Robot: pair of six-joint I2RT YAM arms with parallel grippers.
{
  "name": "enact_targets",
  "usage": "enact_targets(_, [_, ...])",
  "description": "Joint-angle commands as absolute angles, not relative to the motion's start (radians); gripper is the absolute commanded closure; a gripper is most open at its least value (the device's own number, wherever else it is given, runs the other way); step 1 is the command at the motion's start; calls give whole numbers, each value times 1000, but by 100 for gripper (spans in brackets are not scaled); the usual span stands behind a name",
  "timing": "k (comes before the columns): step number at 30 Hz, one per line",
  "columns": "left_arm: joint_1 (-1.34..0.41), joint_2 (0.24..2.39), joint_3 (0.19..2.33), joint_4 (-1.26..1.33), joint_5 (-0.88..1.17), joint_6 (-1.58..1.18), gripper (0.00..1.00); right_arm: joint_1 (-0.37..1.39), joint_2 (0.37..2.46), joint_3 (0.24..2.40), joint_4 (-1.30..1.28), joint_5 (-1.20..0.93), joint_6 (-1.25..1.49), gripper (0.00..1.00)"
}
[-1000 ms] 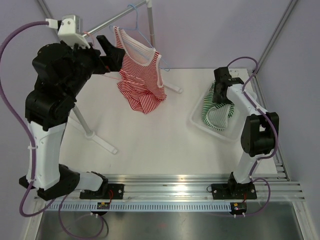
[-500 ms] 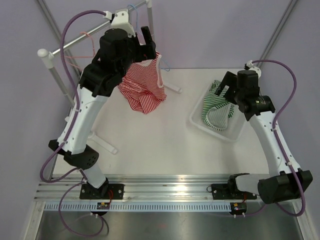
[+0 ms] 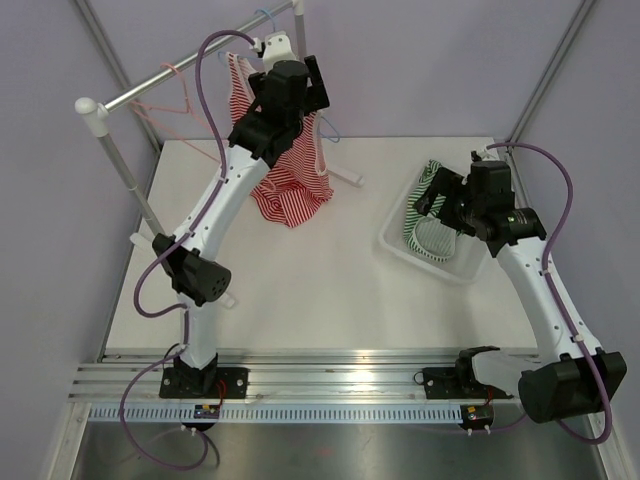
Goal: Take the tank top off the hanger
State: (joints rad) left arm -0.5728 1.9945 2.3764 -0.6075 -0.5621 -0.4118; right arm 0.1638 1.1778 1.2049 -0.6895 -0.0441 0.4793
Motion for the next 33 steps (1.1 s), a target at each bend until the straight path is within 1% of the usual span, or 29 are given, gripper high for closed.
enact_targets(1, [-525, 2009, 2425, -480, -615, -495, 13, 169, 1164, 1189, -643, -201, 465, 0])
enact_targets(3, [-508, 2025, 2425, -453, -604, -505, 17, 169, 1178, 1198, -658, -225, 454, 1])
enact_targets(4, [-499, 2034, 2439, -451, -589, -511, 27, 169, 1183, 1201, -660, -227, 440, 1])
enact_targets(6, [-480, 2065, 2456, -459, -557, -540, 37, 169, 1189, 1218, -667, -224, 428, 0])
enact_targets(7, [-476, 2074, 2459, -450, -545, -548, 45, 169, 1195, 1230, -672, -225, 420, 1])
enact_targets(12, [-448, 2083, 2459, -430, -508, -563, 63, 169, 1206, 1241, -673, -247, 416, 1])
enact_targets(14, [-443, 2082, 2459, -423, -502, -561, 69, 169, 1207, 1241, -672, -250, 419, 0])
enact_targets(15, [-440, 2077, 2460, -423, -502, -560, 76, 169, 1210, 1241, -670, -255, 419, 1])
enact_targets(17, [-442, 2065, 2456, -423, -511, -560, 82, 169, 1213, 1239, -667, -255, 419, 0])
enact_targets(18, [-442, 2047, 2441, -420, -514, -564, 89, 169, 1218, 1239, -663, -256, 419, 0])
enact_targets(20, [-442, 2022, 2418, -410, -526, -577, 98, 169, 1226, 1243, -660, -264, 423, 0])
enact_targets(21, [-442, 2004, 2401, -403, -534, -580, 100, 170, 1230, 1246, -657, -270, 426, 0])
enact_targets(23, [-443, 1997, 2399, -394, -543, -586, 100, 170, 1233, 1253, -654, -275, 430, 0])
enact_targets(29, [-472, 1971, 2456, -391, -629, -581, 100, 169, 1236, 1273, -658, -273, 422, 1])
enact_targets(33, [-483, 1945, 2480, -402, -649, -589, 100, 169, 1233, 1285, -660, -268, 413, 1])
